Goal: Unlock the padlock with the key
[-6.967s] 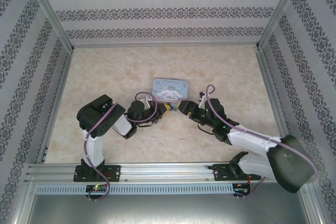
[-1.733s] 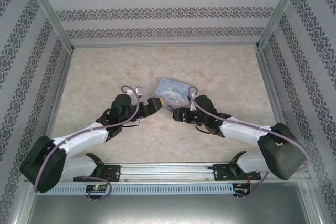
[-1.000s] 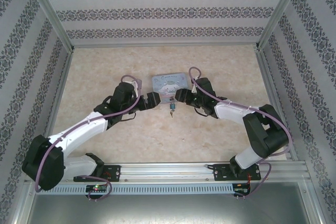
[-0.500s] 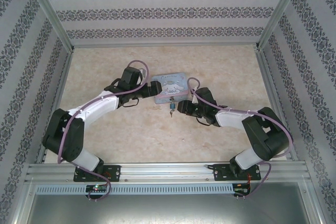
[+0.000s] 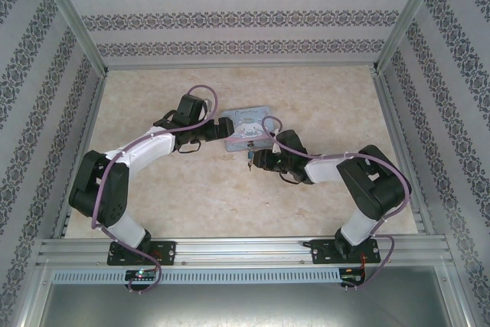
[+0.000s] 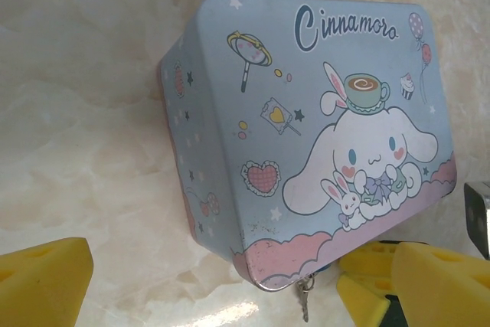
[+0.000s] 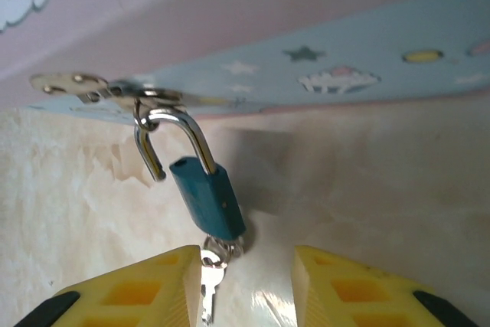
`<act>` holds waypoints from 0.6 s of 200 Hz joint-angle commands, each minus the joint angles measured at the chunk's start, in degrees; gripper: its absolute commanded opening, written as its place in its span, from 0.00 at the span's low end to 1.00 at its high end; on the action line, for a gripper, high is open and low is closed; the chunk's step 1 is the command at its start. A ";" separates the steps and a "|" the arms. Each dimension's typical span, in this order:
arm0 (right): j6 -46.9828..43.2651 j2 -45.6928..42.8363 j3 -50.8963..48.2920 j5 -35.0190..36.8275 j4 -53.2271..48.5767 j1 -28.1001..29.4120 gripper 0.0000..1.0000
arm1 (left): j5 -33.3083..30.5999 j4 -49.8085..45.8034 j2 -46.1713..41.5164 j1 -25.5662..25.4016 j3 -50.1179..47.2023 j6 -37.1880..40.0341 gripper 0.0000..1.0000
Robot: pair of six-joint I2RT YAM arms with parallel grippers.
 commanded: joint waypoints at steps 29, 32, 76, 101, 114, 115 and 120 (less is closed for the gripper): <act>-0.13 3.94 2.83 -0.08 3.46 0.96 0.36 | 2.03 -0.09 0.28 0.89 1.11 1.00 1.00; -0.08 4.14 2.93 -0.13 3.63 0.96 0.37 | 2.13 -0.01 0.22 0.93 1.04 0.96 1.00; 0.36 5.85 3.91 -0.42 4.14 1.48 0.36 | 2.73 0.84 0.14 1.35 0.82 0.48 1.00; 0.57 6.49 4.39 -0.44 4.40 1.67 0.34 | 3.22 1.33 0.23 1.42 0.75 0.30 1.00; 0.53 6.89 4.66 -0.35 4.44 1.76 0.33 | 3.40 1.42 0.28 1.47 0.75 0.22 1.00; 0.53 6.95 4.68 -0.35 4.42 1.76 0.33 | 3.37 1.43 0.25 1.50 0.75 0.21 1.00; 0.62 7.08 4.72 -0.47 4.51 1.82 0.32 | 3.49 1.53 0.22 1.59 0.75 0.21 1.00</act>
